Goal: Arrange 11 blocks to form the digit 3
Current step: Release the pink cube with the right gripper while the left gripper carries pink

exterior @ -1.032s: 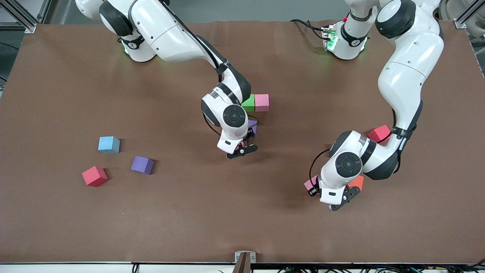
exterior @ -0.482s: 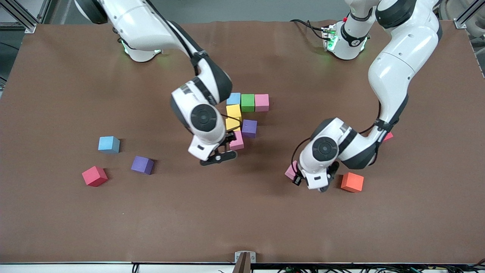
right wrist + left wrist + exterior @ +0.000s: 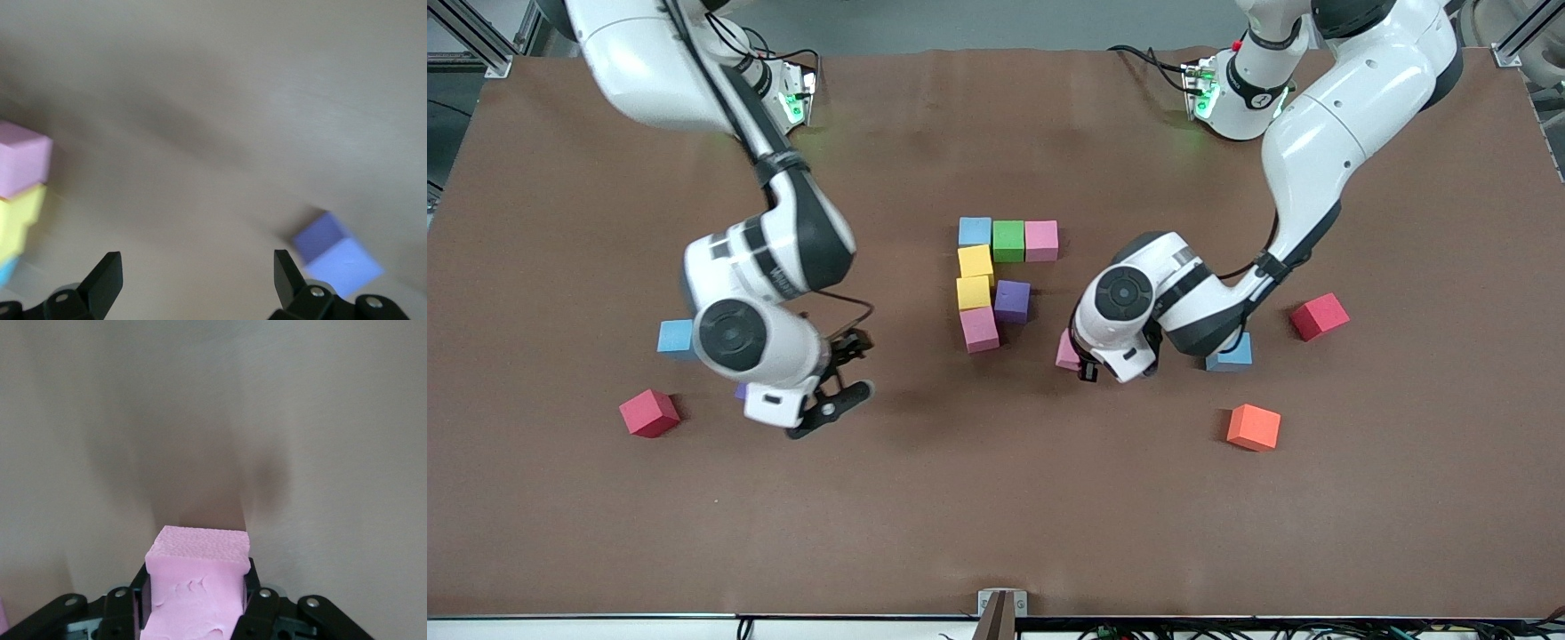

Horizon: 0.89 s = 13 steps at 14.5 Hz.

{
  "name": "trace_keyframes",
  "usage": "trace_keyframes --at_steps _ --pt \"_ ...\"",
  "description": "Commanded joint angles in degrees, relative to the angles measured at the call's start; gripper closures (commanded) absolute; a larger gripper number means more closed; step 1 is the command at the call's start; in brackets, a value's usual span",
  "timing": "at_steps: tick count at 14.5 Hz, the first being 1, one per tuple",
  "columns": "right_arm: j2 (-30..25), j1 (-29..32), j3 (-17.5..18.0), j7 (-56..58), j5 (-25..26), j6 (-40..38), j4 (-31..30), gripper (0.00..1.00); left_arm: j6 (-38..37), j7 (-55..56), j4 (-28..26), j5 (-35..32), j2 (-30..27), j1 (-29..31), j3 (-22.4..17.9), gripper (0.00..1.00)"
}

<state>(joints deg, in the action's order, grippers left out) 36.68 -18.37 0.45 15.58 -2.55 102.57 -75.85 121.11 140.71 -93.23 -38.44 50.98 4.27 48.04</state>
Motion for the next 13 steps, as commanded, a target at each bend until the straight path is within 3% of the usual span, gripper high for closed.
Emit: trace_keyframes --at_steps 1,3,6,9,13 --pt "-1.7 4.9 1.0 3.9 -0.3 0.8 -3.9 0.00 0.5 9.5 -4.5 -2.9 -2.3 0.7 1.7 0.83" --pt "-2.7 6.9 1.0 3.3 -0.4 2.0 -6.6 0.00 0.4 14.6 -5.9 -3.0 -2.4 0.0 1.9 0.83" --pt "-5.9 9.5 0.8 0.3 -0.5 9.9 -14.6 0.01 0.4 19.6 -6.0 -3.0 -2.2 -2.6 1.9 0.83" --pt "-7.1 10.7 0.6 -10.1 -0.6 16.5 -21.1 0.01 -0.3 21.5 -6.2 -3.1 -2.4 -3.4 1.9 0.83" --pt "-7.1 11.3 0.3 -29.0 -0.5 16.9 -23.1 0.01 -0.8 21.5 -6.9 -3.1 -2.4 -3.4 1.9 0.83"
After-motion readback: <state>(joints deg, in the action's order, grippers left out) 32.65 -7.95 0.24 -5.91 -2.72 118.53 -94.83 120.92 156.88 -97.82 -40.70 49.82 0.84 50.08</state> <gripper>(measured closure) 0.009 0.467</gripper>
